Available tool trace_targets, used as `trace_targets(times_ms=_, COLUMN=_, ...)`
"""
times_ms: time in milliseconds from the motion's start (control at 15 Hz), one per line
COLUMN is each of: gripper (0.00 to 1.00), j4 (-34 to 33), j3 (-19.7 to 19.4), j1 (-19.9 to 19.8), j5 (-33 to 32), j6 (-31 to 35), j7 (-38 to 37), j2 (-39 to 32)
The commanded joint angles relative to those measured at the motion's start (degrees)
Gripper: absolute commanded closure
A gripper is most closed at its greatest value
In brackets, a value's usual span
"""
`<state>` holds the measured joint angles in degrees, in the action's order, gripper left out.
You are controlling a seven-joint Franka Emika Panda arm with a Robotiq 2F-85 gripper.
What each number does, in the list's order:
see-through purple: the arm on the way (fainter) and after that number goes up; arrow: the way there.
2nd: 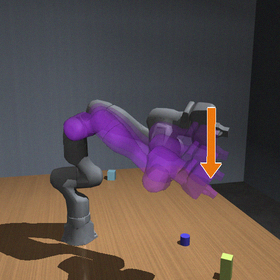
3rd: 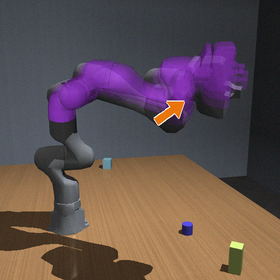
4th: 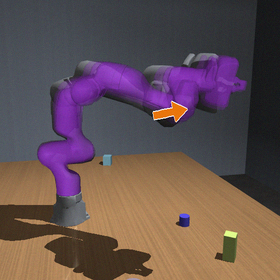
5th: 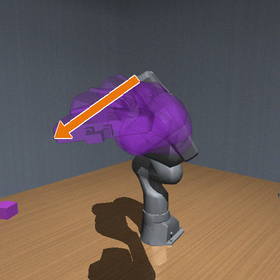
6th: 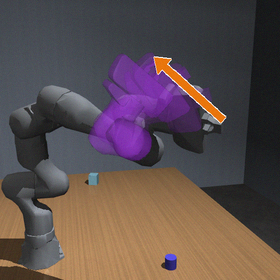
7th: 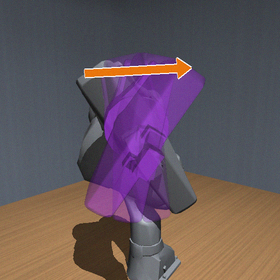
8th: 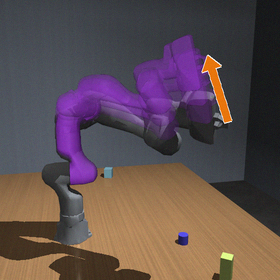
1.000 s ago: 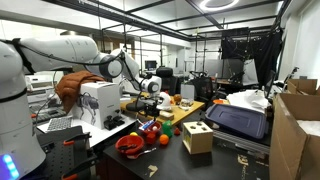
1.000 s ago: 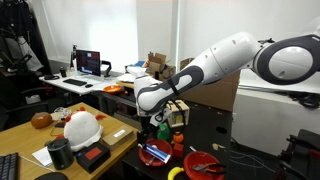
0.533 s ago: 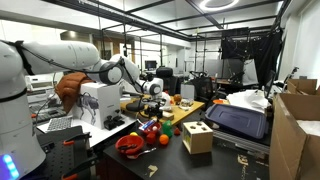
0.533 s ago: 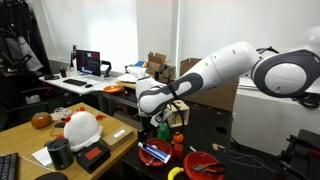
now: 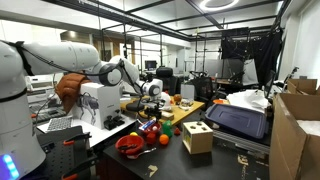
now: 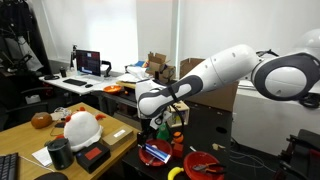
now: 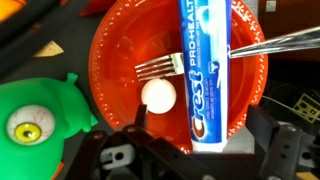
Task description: Pick up the blue and white tube from the red bowl and place it on top of the wooden box
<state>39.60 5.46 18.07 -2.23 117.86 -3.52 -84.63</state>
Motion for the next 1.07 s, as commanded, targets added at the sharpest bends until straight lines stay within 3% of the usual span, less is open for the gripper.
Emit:
trace_targets(times_ms=0, gripper=0.0, j4=-0.2, j3=0.3, j1=0.2, j5=1.3, j6=-0.4, j7=0.7, j2=0.0)
trace_targets(times_ms=333, gripper=0.0, j4=-0.1, j3=0.2, j1=0.4, j5=1.4, j6=-0.6, j7=0.6, j2=0.0)
trace_targets(times_ms=400, gripper=0.16, j4=-0.1, j3=0.1, j1=0.5, j5=1.4, j6=-0.8, j7=0.3, j2=0.0)
trace_targets(times_ms=467, gripper=0.25, j4=-0.2, j3=0.2, j1=0.5, j5=1.4, j6=-0.9, j7=0.5, j2=0.0)
trace_targets(times_ms=600, gripper=0.33, j4=-0.4, j3=0.4, j1=0.4, j5=1.5, j6=-1.4, j7=0.6, j2=0.0)
trace_targets(times_ms=1000, gripper=0.81, j4=-0.5, j3=0.7, j1=0.2, j5=2.2, j6=-2.6, j7=0.7, j2=0.0)
